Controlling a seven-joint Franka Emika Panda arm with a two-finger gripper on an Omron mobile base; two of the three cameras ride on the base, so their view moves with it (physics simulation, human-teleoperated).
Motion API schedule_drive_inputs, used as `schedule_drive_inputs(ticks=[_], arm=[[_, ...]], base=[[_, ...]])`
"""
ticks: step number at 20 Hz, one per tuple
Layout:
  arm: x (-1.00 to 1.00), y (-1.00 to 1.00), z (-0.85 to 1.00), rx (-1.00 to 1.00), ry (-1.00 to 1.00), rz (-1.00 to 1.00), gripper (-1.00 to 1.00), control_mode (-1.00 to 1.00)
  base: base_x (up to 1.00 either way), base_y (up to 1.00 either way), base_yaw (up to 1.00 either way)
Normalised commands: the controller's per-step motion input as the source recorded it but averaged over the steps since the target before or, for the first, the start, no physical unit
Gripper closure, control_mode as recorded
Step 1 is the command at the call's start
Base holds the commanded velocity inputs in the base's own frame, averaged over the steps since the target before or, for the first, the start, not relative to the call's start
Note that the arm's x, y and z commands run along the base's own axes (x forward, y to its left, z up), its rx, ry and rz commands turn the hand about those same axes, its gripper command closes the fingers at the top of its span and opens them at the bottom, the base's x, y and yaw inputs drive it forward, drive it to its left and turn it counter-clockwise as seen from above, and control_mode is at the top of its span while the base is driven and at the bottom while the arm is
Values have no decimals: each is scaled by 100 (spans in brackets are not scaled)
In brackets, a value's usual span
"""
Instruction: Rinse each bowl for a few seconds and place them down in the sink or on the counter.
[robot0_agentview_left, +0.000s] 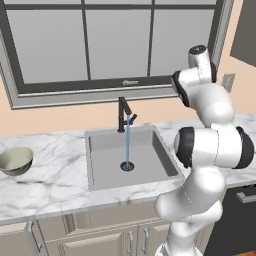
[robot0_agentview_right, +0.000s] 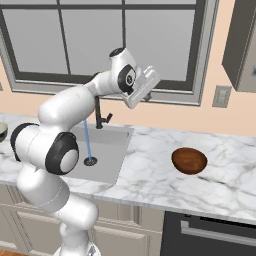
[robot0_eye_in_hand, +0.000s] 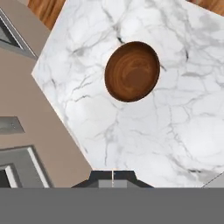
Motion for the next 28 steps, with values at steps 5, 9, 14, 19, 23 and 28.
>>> schedule_drive_inputs(ticks=[5,9,14,19,23,28], arm=[[-41,-1,-18,10,0,-33,100,-100],[-38,14,-40,7,0,-37,-100,-100],[-39,3,-37,6,0,-38,-100,-100],[-31,6,-28,6,0,-34,-100,-100],[-19,14,-23,6,0,-23,-100,-100],[-11,26,-26,5,0,-15,-100,-100]], base=[[0,0,0],[0,0,0],[0,0,0],[0,0,0],[0,0,0],[0,0,0]])
